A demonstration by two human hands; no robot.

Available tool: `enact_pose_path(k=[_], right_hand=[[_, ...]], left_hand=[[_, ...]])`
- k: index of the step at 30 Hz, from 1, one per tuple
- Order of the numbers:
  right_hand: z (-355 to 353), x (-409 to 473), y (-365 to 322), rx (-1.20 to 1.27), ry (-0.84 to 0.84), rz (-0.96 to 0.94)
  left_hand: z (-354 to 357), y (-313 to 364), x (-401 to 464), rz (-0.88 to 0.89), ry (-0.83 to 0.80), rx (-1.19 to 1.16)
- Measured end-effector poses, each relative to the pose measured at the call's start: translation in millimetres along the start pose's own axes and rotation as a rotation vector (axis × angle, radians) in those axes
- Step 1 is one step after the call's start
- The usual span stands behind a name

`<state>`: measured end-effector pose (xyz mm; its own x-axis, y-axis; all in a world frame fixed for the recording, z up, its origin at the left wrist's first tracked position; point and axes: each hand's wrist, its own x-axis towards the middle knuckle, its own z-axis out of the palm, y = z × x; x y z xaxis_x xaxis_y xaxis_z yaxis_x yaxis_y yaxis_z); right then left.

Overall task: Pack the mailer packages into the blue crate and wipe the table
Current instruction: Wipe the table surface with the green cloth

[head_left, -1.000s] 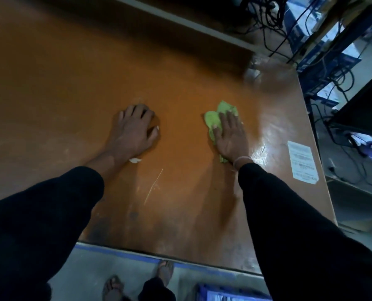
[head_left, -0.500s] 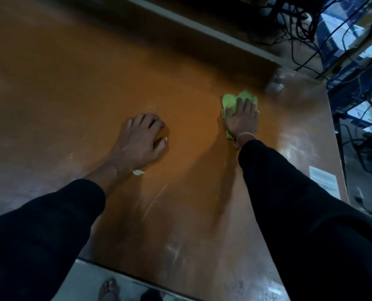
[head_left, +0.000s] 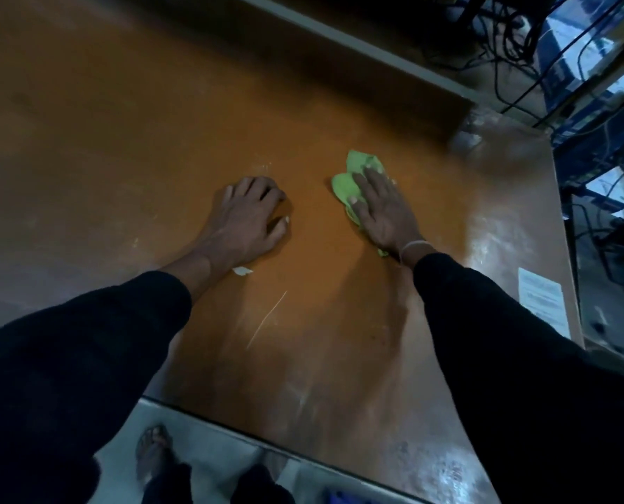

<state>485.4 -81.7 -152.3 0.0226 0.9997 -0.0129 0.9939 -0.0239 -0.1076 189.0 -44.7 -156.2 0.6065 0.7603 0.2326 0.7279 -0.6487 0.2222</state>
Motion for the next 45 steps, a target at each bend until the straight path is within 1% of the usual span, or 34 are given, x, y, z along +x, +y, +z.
enact_pose_path(k=[1, 3, 4, 5, 8, 9, 10, 11, 13, 14, 15, 16, 18, 19, 20, 21, 23, 24, 25, 26, 27, 29, 30, 31, 32, 34, 35, 36, 37, 40, 41, 42, 43, 45], right_hand=[[-0.2, -8.9, 2.7, 0.000, 0.021, 0.081], [-0.3, -25.2, 4.0, -0.001, 0.050, 0.389], [1.9, -31.8, -5.0, -0.011, 0.057, 0.476], [4.7, -38.6, -20.4, -0.018, 0.065, 0.459], [11.9, -67.6, -64.3, -0.012, 0.072, 0.106], [12.2, -79.3, -70.0, -0.013, 0.070, 0.055], [11.2, -89.5, -71.4, -0.009, 0.075, 0.089], [10.4, -98.5, -71.0, -0.004, 0.088, 0.203], [8.1, -111.9, -76.1, -0.004, 0.096, 0.513], [8.8, -116.0, -88.1, -0.010, 0.083, 0.573], [10.6, -120.4, -105.3, -0.020, 0.073, 0.532], [11.9, -127.3, -125.2, -0.018, 0.074, 0.416], [17.6, -151.6, -157.0, -0.008, 0.069, 0.126], [19.5, -166.6, -162.9, -0.004, 0.070, 0.040], [20.7, -178.9, -161.8, -0.005, 0.079, 0.038], [21.6, -187.5, -157.5, -0.012, 0.105, 0.124], [19.5, -199.5, -154.8, -0.005, 0.166, 0.455], [19.7, -202.3, -162.3, 0.008, 0.182, 0.577], [20.8, -203.3, -177.7, 0.023, 0.185, 0.613], [21.9, -204.9, -198.8, 0.036, 0.176, 0.556], [22.6, -208.3, -221.5, 0.051, 0.153, 0.421], [21.7, -222.2, -257.2, 0.061, 0.065, 0.079], [21.4, -226.8, -262.0, 0.045, 0.035, -0.022], [21.7, -227.3, -259.1, 0.029, 0.037, -0.034], [23.5, -224.7, -253.4, 0.022, 0.060, 0.049], [26.2, -216.2, -245.2, 0.020, 0.125, 0.385], [27.6, -211.4, -249.1, 0.023, 0.149, 0.513], [29.3, -207.0, -259.3, 0.023, 0.153, 0.543], [30.3, -203.5, -273.0, 0.024, 0.132, 0.474], [27.6, -204.7, -299.2, 0.022, 0.028, 0.053], [26.3, -202.9, -293.0, 0.010, 0.024, 0.000], [28.1, -198.4, -281.9, 0.001, 0.044, 0.026], [30.0, -191.5, -269.4, 0.000, 0.074, 0.126], [30.3, -176.0, -248.8, 0.010, 0.122, 0.438]], left_hand=[[-0.6, 0.1, -0.8, -0.006, -0.001, 0.010], [-1.8, 1.0, -1.1, -0.001, -0.008, 0.014], [-2.0, 0.5, -1.8, 0.004, -0.006, 0.008], [-2.4, -0.1, -2.9, 0.007, -0.003, -0.001], [-5.4, -2.0, -5.6, 0.001, -0.014, -0.040], [-6.1, -2.7, -6.6, -0.001, -0.022, -0.054], [-7.2, -3.3, -7.8, 0.002, -0.026, -0.067], [-8.3, -4.1, -9.6, 0.010, -0.029, -0.083], [-11.9, -7.6, -11.1, 0.041, -0.034, -0.112], [-14.7, -11.1, -12.0, 0.060, -0.047, -0.118], [-17.7, -15.4, -13.1, 0.080, -0.067, -0.113], [-20.9, -21.1, -14.3, 0.099, -0.085, -0.098], [-27.5, -35.0, -18.7, 0.119, -0.103, -0.065], [-30.8, -43.3, -21.2, 0.121, -0.102, -0.054], [-34.6, -52.2, -23.9, 0.119, -0.099, -0.044], [-38.8, -61.8, -26.9, 0.114, -0.097, -0.035], [-47.7, -81.8, -31.8, 0.103, -0.093, -0.023], [-51.5, -92.0, -33.2, 0.093, -0.089, -0.015], [-54.5, -102.3, -34.6, 0.079, -0.087, -0.007], [-57.2, -111.2, -35.6, 0.066, -0.090, 0.003], [-59.0, -118.7, -36.6, 0.054, -0.094, 0.011], [-61.3, -131.7, -37.5, 0.039, -0.104, 0.019], [-62.4, -137.2, -38.2, 0.038, -0.107, 0.020], [-62.7, -142.8, -39.0, 0.038, -0.108, 0.022], [-63.0, -148.2, -39.5, 0.040, -0.111, 0.026], [-62.7, -156.5, -40.6, 0.049, -0.112, 0.043], [-61.5, -159.4, -41.1, 0.055, -0.103, 0.046], [-60.5, -160.8, -41.4, 0.053, -0.094, 0.041], [-59.4, -161.2, -41.7, 0.049, -0.089, 0.032], [-56.7, -161.8, -41.4, 0.043, -0.097, 0.019], [-56.2, -162.5, -41.4, 0.044, -0.099, 0.015], [-56.6, -163.1, -41.2, 0.042, -0.098, 0.014], [-57.4, -163.3, -40.9, 0.039, -0.096, 0.017], [-59.3, -162.4, -41.7, 0.031, -0.099, 0.024]])
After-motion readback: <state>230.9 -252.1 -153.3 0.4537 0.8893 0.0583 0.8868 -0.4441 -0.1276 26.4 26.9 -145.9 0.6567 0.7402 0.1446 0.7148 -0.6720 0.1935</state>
